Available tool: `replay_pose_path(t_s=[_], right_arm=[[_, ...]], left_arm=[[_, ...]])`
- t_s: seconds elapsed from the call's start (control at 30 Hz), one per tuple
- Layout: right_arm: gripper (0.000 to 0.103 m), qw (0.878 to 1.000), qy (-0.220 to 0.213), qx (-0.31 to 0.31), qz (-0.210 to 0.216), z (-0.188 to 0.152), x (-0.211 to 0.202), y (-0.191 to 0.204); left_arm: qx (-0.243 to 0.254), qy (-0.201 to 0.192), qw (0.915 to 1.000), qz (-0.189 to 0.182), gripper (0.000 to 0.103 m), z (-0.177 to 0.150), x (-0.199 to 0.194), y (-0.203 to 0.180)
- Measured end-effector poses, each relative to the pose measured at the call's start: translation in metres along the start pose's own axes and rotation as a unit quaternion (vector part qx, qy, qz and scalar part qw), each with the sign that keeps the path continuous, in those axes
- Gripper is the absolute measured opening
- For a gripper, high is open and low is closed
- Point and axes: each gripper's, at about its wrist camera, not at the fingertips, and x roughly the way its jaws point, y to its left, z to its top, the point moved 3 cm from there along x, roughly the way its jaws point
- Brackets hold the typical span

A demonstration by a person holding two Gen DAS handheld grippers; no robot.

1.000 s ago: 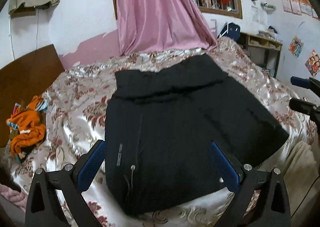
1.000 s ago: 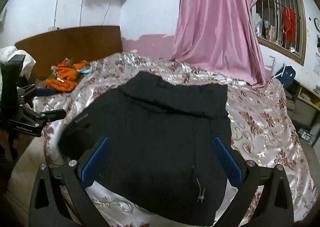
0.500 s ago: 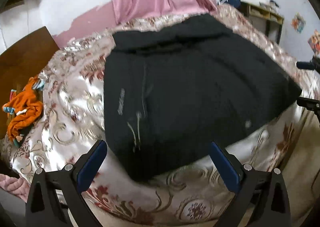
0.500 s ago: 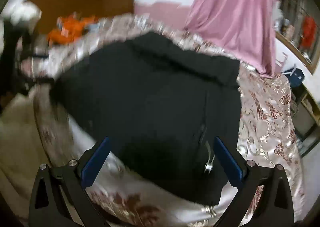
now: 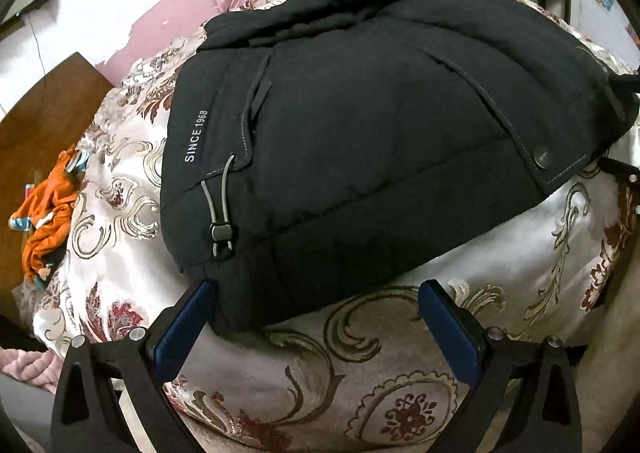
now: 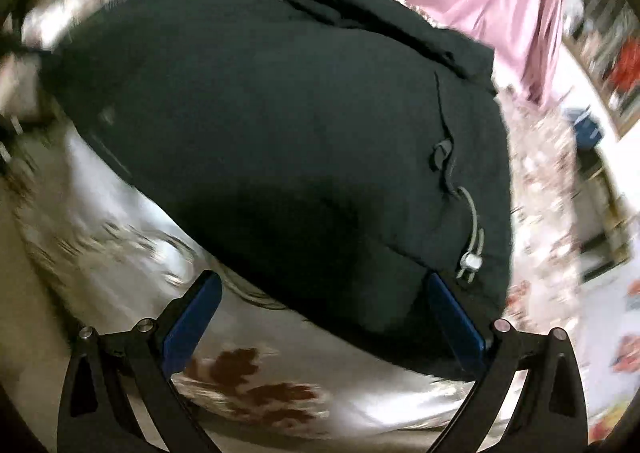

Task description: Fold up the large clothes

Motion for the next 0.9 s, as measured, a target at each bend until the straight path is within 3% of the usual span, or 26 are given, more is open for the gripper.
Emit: replay_pose_path(t_s=[0.07, 0.2, 0.43, 0.67, 0.83, 0.9], right_arm=[[0.100, 0.999, 0.000, -0.003, -0.042, 0.000, 0.005, 0.000], [0.100, 0.998, -0.022, 0.049, -0.041, 0.006, 0.001, -0.016], [0.100, 0.990, -0.068, 0.114, 0.044, 0.020, -0.022, -0.051], [0.100, 0.976, -0.084, 0.142, 0.141, 0.043, -0.028, -0.085], [0.100, 0.967, -0.091, 0.161, 0.175, 0.070, -0.020, -0.107], [0.100, 0.963, -0.094, 0.173, 0.183, 0.081, -0.022, -0.113]], left_arm=[[-0.007, 0.002, 1.0000, -0.001, 0.103, -0.001, 0.000, 0.002], [-0.022, -0.003, 0.9997, -0.008, 0.103, -0.003, -0.004, 0.006], [-0.052, -0.023, 0.9974, -0.044, 0.103, -0.003, -0.011, 0.023], [-0.029, -0.069, 0.9944, -0.074, 0.103, -0.003, -0.031, 0.015], [0.018, -0.070, 0.9961, -0.050, 0.103, 0.002, -0.027, -0.002], [0.032, -0.060, 0.9975, -0.021, 0.103, 0.004, -0.020, -0.007]])
